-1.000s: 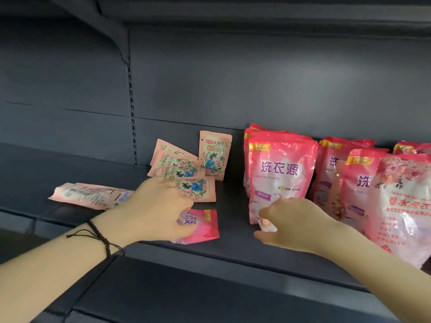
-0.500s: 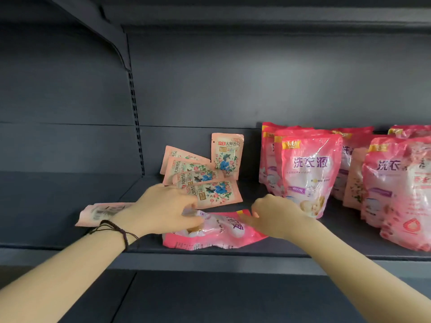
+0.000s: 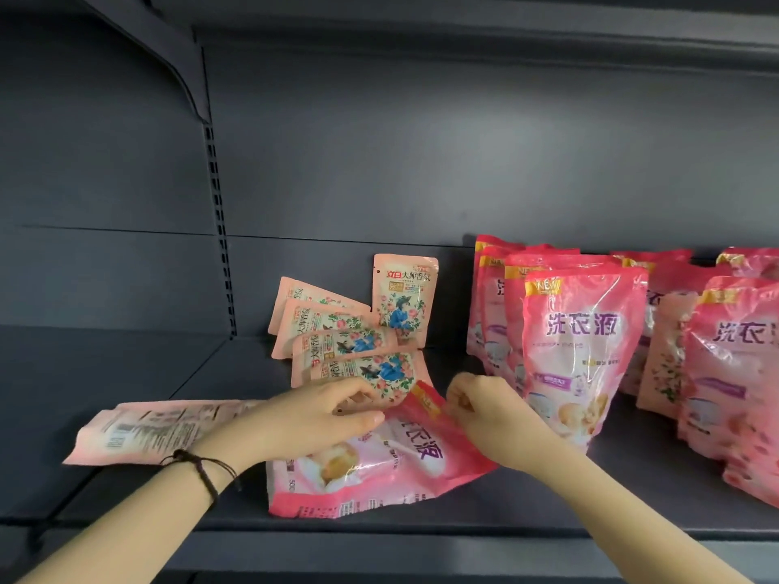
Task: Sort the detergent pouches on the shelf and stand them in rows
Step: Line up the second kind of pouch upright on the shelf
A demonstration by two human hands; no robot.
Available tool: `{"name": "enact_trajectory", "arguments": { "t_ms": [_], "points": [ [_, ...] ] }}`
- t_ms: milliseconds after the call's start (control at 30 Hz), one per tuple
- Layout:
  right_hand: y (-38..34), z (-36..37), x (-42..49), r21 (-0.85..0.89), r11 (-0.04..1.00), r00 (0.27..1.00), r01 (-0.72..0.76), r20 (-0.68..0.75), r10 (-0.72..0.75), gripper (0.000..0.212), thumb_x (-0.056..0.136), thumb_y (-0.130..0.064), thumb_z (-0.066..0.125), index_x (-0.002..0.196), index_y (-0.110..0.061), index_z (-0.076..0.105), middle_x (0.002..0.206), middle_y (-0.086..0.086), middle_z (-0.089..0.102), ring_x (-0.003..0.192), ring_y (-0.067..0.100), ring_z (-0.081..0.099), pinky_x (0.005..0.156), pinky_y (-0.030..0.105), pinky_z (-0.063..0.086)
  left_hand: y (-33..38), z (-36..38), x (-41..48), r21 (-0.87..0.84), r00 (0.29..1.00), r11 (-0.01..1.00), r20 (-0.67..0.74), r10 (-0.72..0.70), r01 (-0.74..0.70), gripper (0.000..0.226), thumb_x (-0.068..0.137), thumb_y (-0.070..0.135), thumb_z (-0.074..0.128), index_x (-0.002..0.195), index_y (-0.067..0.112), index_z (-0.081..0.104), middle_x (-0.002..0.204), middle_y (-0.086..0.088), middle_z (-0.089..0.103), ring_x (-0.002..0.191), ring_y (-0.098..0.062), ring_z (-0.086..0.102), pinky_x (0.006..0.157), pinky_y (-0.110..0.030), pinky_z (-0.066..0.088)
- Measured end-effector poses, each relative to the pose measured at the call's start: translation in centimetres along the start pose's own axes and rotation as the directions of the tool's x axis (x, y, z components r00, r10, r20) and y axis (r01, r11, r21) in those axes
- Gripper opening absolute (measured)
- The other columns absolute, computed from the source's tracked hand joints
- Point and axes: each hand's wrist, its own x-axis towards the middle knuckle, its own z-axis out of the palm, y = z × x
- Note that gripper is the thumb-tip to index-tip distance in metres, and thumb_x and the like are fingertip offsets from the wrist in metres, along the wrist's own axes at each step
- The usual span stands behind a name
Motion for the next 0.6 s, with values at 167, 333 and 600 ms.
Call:
{"name": "enact_trajectory", "arguments": {
  "t_ms": [167, 333, 600],
  "points": [
    [-3.8, -3.5, 0.6, -0.118, 0.965, 0.939, 0.236, -0.227, -0.257, 0.014, 0.097, -0.018, 0.049, 0.085, -0.015, 0.044, 0.087, 0.002, 0.057, 0.073, 0.025, 0.057, 0.065, 0.039, 0.048, 0.4, -1.0, 0.5, -0.201, 0.992, 0.978, -0.123, 0.027, -0.052, 0.079, 0.066, 0.083, 0.04, 0.136, 0.047, 0.036, 0.138, 0.03, 0.037, 0.124, 0.006, 0.041, 0.106, -0.025, 0.038],
    [-7.4, -7.0, 1.2, -0.18, 0.879, 0.781, 0.441, -0.407, -0.475, 0.011, 0.096, -0.019, 0.055, 0.089, -0.01, 0.053, 0.087, 0.005, 0.06, 0.072, 0.032, 0.058, 0.063, 0.046, 0.049, 1.9, -1.9, 0.1, -0.634, 0.939, 0.734, -0.344, 0.014, -0.243, 0.043, 0.073, 0.051, 0.066, 0.113, 0.036, 0.062, 0.108, 0.017, 0.071, 0.098, -0.003, 0.067, 0.079, -0.02, 0.055],
    [-8.0, -4.0, 1.0, 0.182, 0.841, 0.667, 0.509, -0.701, -0.252, 0.02, 0.088, -0.024, 0.067, 0.104, -0.014, 0.061, 0.1, -0.007, 0.064, 0.094, 0.008, 0.061, 0.081, 0.025, 0.051, 2.3, 0.0, -1.1, -0.712, 0.826, 0.558, -0.558, -0.079, -0.427, 0.014, 0.073, 0.041, 0.067, 0.081, 0.032, 0.075, 0.087, 0.003, 0.076, 0.081, -0.014, 0.073, 0.061, -0.019, 0.055]
  ]
}}
